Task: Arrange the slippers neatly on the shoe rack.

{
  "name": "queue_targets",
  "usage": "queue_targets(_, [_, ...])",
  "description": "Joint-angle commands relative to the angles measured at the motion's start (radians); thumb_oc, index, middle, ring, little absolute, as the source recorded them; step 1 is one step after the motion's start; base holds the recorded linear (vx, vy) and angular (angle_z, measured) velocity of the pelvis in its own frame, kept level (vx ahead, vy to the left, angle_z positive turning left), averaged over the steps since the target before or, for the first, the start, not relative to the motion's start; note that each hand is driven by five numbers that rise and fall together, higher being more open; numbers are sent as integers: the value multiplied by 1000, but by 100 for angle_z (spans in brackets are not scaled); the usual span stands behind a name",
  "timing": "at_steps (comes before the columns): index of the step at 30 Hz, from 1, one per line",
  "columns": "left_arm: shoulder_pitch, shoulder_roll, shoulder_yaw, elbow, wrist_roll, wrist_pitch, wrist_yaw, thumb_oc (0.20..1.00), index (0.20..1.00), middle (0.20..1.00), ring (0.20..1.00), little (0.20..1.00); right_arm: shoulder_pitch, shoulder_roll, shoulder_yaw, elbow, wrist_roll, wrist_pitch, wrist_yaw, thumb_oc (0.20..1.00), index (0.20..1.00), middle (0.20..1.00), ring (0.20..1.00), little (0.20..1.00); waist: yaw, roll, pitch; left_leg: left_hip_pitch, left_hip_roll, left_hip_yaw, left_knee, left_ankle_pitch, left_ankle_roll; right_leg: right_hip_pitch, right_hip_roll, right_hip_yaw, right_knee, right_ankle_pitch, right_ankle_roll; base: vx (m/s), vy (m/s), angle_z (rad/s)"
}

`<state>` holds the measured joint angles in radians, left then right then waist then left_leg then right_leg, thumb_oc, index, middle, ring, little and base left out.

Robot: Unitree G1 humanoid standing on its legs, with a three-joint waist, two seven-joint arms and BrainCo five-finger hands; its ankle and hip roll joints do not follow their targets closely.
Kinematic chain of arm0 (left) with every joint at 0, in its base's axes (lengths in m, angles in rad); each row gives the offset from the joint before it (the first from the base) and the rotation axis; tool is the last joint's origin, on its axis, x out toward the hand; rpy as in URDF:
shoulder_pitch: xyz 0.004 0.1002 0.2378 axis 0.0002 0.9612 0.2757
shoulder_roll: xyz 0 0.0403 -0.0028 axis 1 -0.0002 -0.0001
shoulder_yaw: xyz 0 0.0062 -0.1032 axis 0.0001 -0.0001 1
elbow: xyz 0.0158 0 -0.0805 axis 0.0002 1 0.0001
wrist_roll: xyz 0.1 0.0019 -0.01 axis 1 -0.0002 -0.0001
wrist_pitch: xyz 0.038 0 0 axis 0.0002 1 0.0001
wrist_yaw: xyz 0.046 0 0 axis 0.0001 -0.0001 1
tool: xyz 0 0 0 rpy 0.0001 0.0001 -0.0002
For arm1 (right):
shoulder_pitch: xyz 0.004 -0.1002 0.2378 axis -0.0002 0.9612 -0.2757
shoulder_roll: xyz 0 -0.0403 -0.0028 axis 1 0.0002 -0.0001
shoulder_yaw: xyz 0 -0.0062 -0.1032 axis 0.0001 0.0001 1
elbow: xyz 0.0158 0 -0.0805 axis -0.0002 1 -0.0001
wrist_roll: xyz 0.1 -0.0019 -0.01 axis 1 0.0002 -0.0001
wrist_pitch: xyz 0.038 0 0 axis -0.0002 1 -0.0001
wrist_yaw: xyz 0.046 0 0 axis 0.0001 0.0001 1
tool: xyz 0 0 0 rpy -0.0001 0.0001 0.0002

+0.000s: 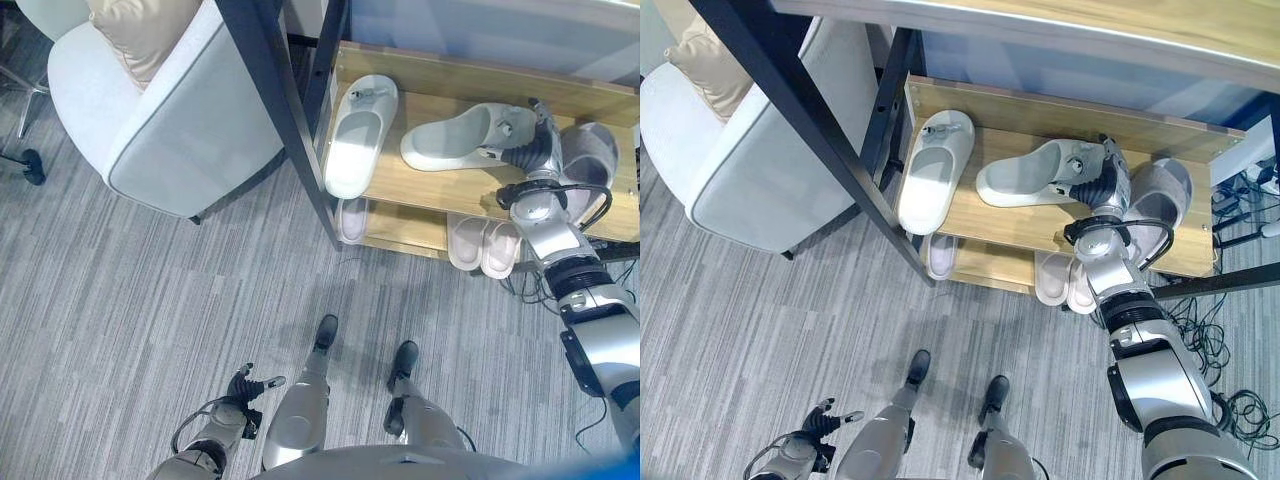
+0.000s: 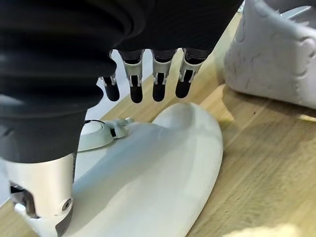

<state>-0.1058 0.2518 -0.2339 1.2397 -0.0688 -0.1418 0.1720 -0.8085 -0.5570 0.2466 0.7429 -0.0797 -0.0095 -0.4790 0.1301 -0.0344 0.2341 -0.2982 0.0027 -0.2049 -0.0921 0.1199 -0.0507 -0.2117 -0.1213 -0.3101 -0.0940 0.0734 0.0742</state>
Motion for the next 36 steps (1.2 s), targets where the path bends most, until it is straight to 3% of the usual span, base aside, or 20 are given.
queue_targets(1, [-47,11,-41,72,-28,-4,4,1000,1000,1000,1000,1000,-12,-3,-19,-31,55,-66,-30,1000,1000,1000,1000,1000,21,-30,-30,-7,-20,28,5,-72,-24,57,-64,-8,7,-55,87,0,0,0])
queue_targets(7, [-53,10,-41,72,-33,0,3,1000,1000,1000,1000,1000,0,27,-19,-39,89,-76,-19,1000,1000,1000,1000,1000,23,-37,-31,-8,-21,25,5,-74,-22,58,-65,-13,7,-57,87,0,0,0])
queue_targets(15, [-60,14,-47,73,-54,1,6,1000,1000,1000,1000,1000,-58,53,41,66,57,-28,-1,1000,1000,1000,1000,1000,30,-48,-29,-20,-22,20,5,-71,-25,52,-64,-21,7,-55,85,4,2,1])
queue_targets(17, [-60,17,-53,70,-55,-1,6,1000,1000,1000,1000,1000,-95,54,78,137,19,0,9,464,464,464,464,464,35,-51,-27,-23,-24,19,5,-70,-25,50,-65,-23,7,-55,85,3,10,4])
queue_targets(19, [-62,22,-55,68,-56,-2,5,1000,1000,1000,1000,1000,-134,52,115,189,-22,21,17,200,200,200,200,200,37,-52,-25,-25,-24,15,5,-69,-26,49,-65,-24,7,-54,85,-2,5,6])
queue_targets(23, [-82,28,-70,60,-59,-5,8,1000,1000,1000,1000,1000,-193,75,196,337,-146,77,21,200,200,200,200,200,42,-51,-17,-30,-26,9,5,-64,-28,51,-64,-34,7,-52,86,1,4,6])
queue_targets(26, [-91,27,-73,60,-59,-4,9,1000,1000,1000,1000,1000,-200,75,207,351,-170,82,14,200,200,200,200,200,41,-49,-16,-30,-26,7,5,-63,-29,51,-65,-35,7,-52,86,0,0,0])
queue_targets(34, [-107,6,-44,56,-45,-3,13,1000,1000,1000,1000,1000,-70,2,173,95,-329,95,-34,200,200,200,200,200,22,-42,-16,-20,-23,13,5,-71,-28,57,-67,-32,7,-53,88,0,0,0])
queue_targets(36, [-112,-14,-24,51,-24,1,15,1000,1000,1000,1000,1000,73,-20,62,-107,-370,86,-65,200,200,200,200,200,2,-35,-17,-11,-20,18,5,-76,-25,62,-69,-30,7,-57,87,-2,-6,4])
